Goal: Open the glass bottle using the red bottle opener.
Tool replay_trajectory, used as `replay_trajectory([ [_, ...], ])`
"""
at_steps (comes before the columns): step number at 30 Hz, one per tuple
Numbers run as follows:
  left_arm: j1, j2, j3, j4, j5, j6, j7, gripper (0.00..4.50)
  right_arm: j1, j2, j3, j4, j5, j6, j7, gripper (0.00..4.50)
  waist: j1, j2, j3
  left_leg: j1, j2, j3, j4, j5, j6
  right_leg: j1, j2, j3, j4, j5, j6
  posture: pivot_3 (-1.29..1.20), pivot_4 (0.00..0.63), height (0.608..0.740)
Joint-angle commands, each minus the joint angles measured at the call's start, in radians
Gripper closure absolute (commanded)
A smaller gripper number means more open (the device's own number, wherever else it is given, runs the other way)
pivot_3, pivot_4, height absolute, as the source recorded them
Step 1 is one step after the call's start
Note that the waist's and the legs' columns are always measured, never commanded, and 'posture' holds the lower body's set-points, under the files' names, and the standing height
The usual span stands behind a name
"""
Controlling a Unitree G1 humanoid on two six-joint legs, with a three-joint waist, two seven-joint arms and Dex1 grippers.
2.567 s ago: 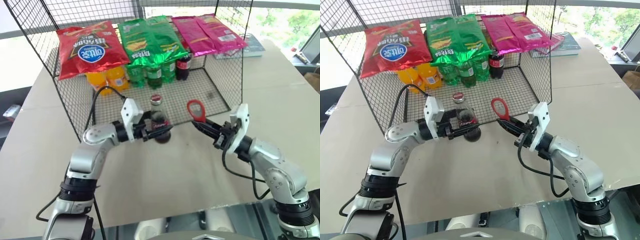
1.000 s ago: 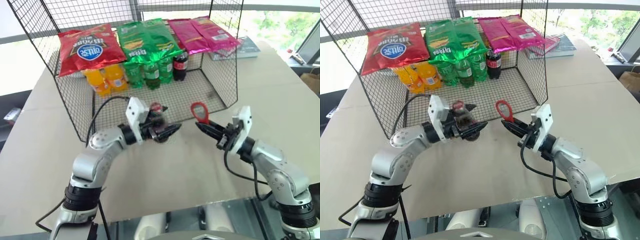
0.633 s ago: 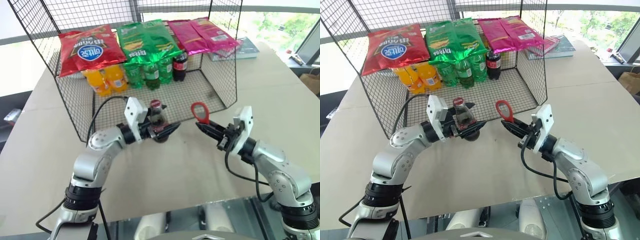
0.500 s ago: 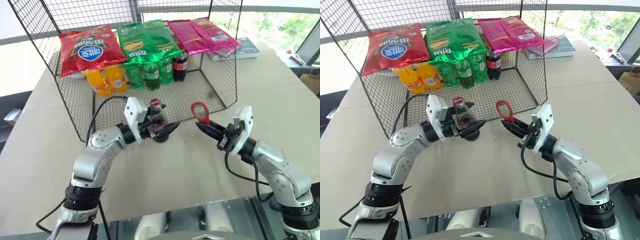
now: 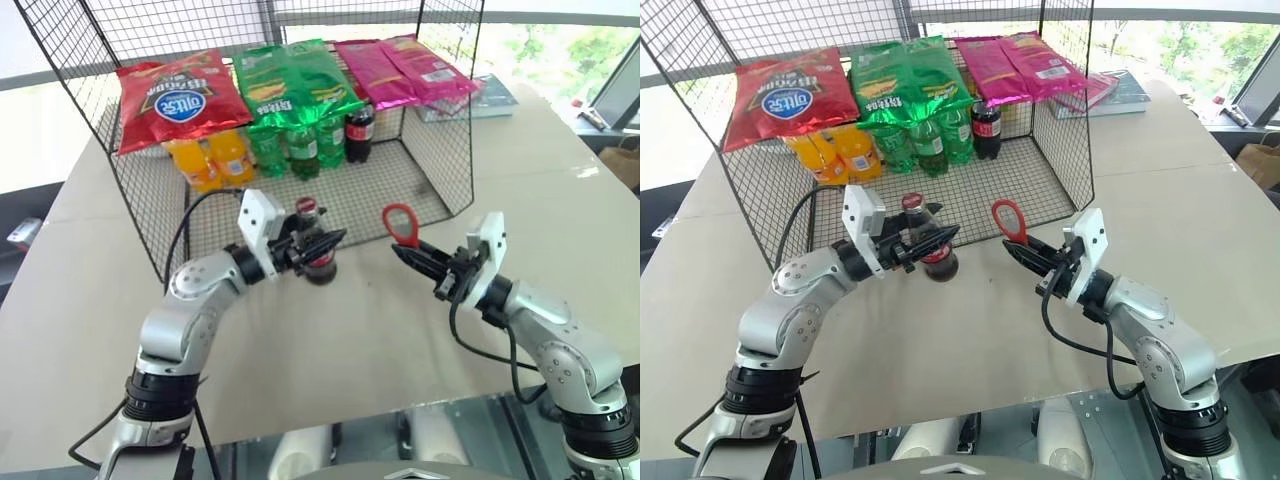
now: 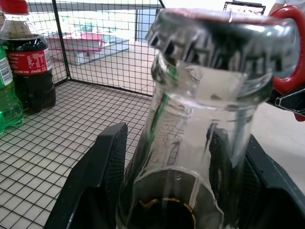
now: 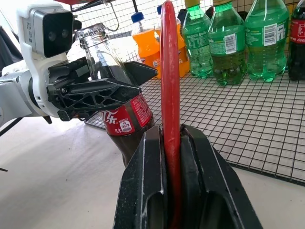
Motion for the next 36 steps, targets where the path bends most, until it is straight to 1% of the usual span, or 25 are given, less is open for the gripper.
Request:
replay_trajectory([
  [1, 0.015, 0.015, 0.010, -0.046, -0.006, -0.010, -0.010, 2.24, -0.005, -0.001, -0.012, -0.033, 0.013, -0.015, 0.005, 4.50, -0.002, 0.000, 0.000, 0.000, 0.000, 0.000, 0.000, 0.000, 0.000, 0.000, 0.000, 0.000, 0.000, 0.000, 0.000, 0.00, 0.150, 0.740],
  [6, 0.005, -0.003, 0.004, -0.114, -0.066, 0.007, -0.025, 2.24, -0.013, -0.008, -0.019, -0.031, 0.015, -0.015, 0.011, 4.50, -0.005, 0.000, 0.000, 0.000, 0.000, 0.000, 0.000, 0.000, 0.000, 0.000, 0.000, 0.000, 0.000, 0.000, 0.000, 0.00, 0.150, 0.740],
  [12, -0.049, -0.009, -0.010, -0.150, -0.114, 0.061, -0.032, 2.24, -0.023, -0.020, -0.039, -0.030, 0.018, -0.016, 0.014, 4.50, -0.005, 0.000, 0.000, -0.001, 0.000, 0.000, 0.000, 0.000, 0.000, 0.000, 0.000, 0.000, -0.002, 0.000, 0.000, 0.00, 0.150, 0.740],
  [15, -0.057, -0.003, -0.031, -0.144, -0.108, 0.062, -0.054, 2.24, -0.027, -0.026, -0.047, -0.032, 0.020, -0.015, 0.014, 4.50, -0.005, 0.000, 0.000, -0.001, 0.000, 0.000, 0.000, 0.000, 0.000, 0.000, 0.000, 0.000, -0.002, 0.000, 0.000, 0.00, 0.150, 0.740],
  [20, -0.032, 0.005, -0.087, -0.070, -0.031, 0.007, -0.097, 2.24, -0.022, -0.032, -0.050, -0.041, 0.009, -0.018, 0.008, 4.50, -0.007, 0.000, 0.000, -0.001, 0.000, 0.000, 0.000, 0.000, 0.000, 0.000, 0.000, 0.000, -0.002, 0.000, 0.000, 0.00, 0.150, 0.740],
  [23, -0.012, 0.002, -0.105, -0.045, -0.007, -0.023, -0.118, 2.24, -0.015, -0.048, -0.036, -0.050, -0.025, -0.035, 0.013, 4.50, -0.009, 0.000, 0.000, -0.001, 0.000, 0.000, 0.000, 0.000, 0.000, 0.000, 0.000, 0.000, -0.002, 0.000, 0.000, 0.00, 0.150, 0.740],
  [29, -0.009, -0.007, -0.103, -0.034, 0.002, -0.041, -0.114, 2.24, -0.003, -0.061, -0.006, -0.066, -0.088, -0.075, 0.018, 4.50, -0.009, 0.000, 0.000, -0.001, 0.000, 0.000, 0.000, 0.000, 0.000, 0.001, 0.000, 0.000, -0.002, 0.000, 0.000, 0.00, 0.150, 0.740],
  [36, -0.010, 0.001, -0.098, -0.037, 0.008, -0.053, -0.118, 2.24, -0.035, -0.077, 0.102, -0.060, -0.302, -0.230, 0.015, 4.50, -0.011, 0.000, 0.000, 0.000, 0.000, 0.000, 0.000, 0.000, 0.000, 0.001, 0.000, 0.000, -0.002, 0.000, 0.000, 0.00, 0.150, 0.740],
])
